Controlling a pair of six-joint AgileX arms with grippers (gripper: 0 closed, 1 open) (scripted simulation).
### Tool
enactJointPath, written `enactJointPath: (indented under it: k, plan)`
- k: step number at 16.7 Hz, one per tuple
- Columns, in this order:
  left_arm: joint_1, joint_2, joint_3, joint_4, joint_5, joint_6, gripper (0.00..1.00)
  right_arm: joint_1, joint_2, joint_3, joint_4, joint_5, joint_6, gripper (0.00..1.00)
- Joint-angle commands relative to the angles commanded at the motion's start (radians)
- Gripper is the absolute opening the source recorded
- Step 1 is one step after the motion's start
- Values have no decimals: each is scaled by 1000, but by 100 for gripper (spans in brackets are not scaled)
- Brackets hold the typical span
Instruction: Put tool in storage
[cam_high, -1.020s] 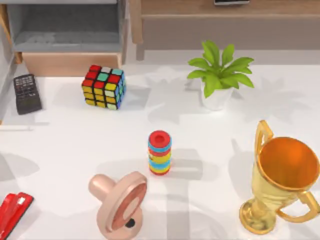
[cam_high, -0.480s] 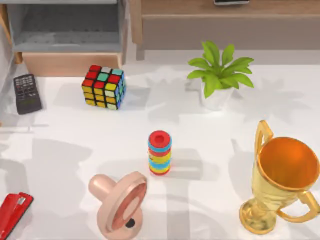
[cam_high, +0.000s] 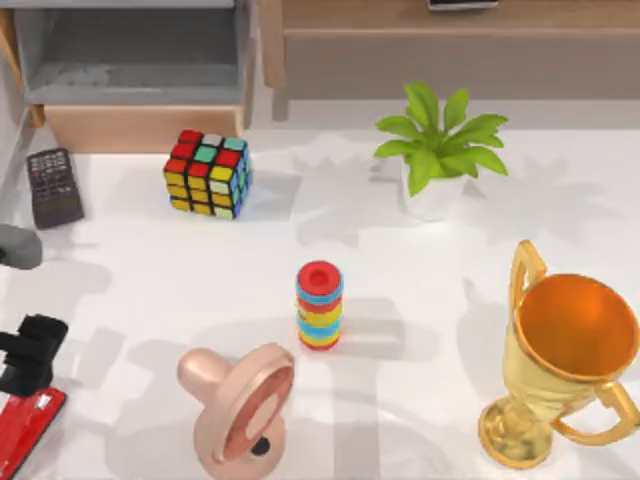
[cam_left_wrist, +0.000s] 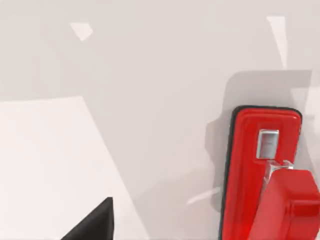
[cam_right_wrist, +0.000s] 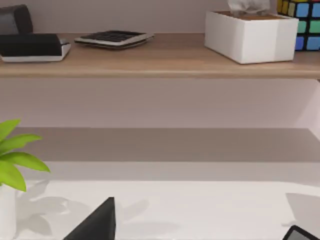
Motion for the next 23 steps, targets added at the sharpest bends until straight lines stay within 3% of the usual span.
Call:
enactJointPath:
  k: [4, 11, 19, 23]
  plan:
    - [-100, -69, 22, -138, -104, -46, 100, 0, 0, 0, 0, 0, 0, 100]
    - [-104, -70, 22, -142, -111, -48, 100, 0, 0, 0, 0, 0, 0, 100]
    - [-104, 48, -146, 152, -112, -44, 100, 0, 0, 0, 0, 0, 0, 100]
    - [-104, 67, -170, 185, -112, -43, 100, 0, 0, 0, 0, 0, 0, 100]
